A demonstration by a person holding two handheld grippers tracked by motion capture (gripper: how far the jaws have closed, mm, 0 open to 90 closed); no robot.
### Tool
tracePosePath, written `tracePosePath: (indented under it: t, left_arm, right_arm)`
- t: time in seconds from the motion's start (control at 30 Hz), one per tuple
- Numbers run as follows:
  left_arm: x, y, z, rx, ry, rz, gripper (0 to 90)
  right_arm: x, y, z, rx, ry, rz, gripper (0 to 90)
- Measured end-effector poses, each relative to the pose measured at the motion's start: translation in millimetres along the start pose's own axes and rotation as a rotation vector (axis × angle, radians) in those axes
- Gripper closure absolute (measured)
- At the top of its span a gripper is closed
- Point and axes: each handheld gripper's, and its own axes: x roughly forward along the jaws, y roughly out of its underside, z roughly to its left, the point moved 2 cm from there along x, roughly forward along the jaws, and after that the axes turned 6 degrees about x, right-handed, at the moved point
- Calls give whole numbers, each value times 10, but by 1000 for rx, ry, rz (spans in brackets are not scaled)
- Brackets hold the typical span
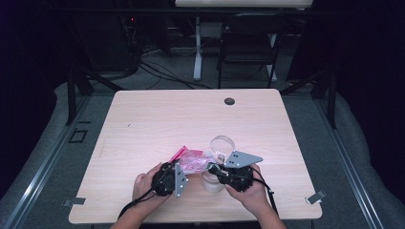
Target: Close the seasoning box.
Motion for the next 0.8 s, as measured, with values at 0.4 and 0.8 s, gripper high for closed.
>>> tracePosePath:
  t: [0.4, 0.8]
  left_arm:
    - [14, 10, -9, -24, 33, -2, 756]
    - [83, 55, -4, -78, 99, -15, 766]
  right_arm:
    - [6, -6, 13, -4, 3, -4, 793]
    - [-4, -29, 27, -1, 1, -40, 578]
